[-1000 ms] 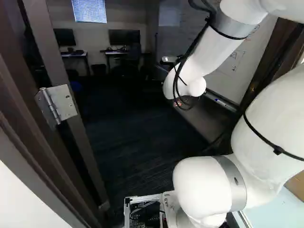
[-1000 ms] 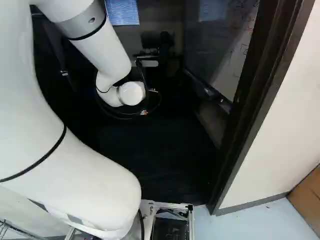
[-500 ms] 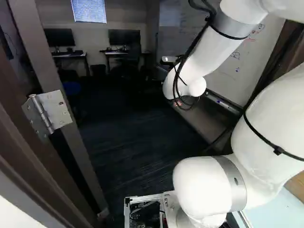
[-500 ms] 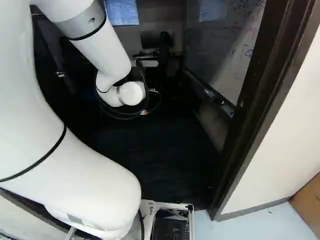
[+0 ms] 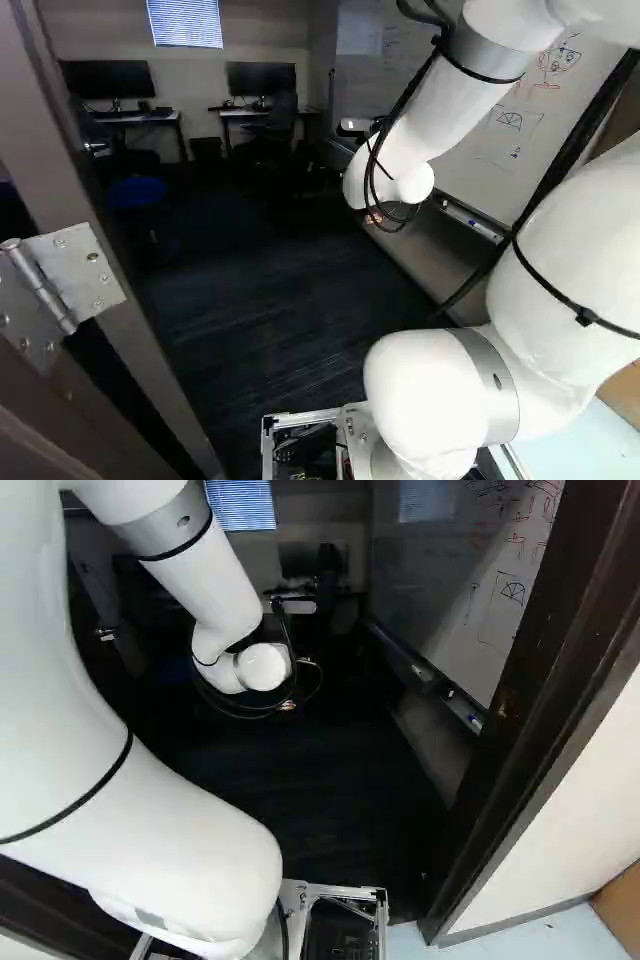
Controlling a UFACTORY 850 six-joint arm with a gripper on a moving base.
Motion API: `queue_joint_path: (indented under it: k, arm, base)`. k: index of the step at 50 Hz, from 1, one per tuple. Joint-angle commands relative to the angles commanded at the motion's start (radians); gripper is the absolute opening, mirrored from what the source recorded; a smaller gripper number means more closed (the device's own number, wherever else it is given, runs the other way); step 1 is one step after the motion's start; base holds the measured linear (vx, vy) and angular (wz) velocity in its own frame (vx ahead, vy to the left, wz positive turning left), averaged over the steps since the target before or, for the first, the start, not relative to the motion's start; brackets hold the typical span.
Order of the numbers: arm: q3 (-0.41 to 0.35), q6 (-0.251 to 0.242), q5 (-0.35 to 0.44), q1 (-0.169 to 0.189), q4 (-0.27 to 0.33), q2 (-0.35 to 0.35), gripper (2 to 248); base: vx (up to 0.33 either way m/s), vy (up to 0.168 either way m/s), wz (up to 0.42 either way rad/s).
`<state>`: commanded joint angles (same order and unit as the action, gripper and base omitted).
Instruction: Open the door and move inside
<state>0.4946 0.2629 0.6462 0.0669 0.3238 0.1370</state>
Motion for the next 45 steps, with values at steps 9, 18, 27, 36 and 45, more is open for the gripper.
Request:
queue_joint_path:
  k: [9,18,27,36,45]
  arm:
    - [0.0,0.0,0.0,0.0,0.0,0.0,247]
    - [0.0,0.0,0.0,0.0,0.0,0.0,247]
    - [0.0,0.0,0.0,0.0,0.0,0.0,247]
    - [0.0,0.0,0.0,0.0,0.0,0.0,247]
    - [0.0,0.0,0.0,0.0,0.0,0.0,247]
  base:
    - [0.157,-0.011,0.004]
    - [0.166,0.002,-0.019]
    - [0.196,0.006,-0.018]
    - [0.18,0.022,-0.02]
    - [0.202,-0.002,0.001]
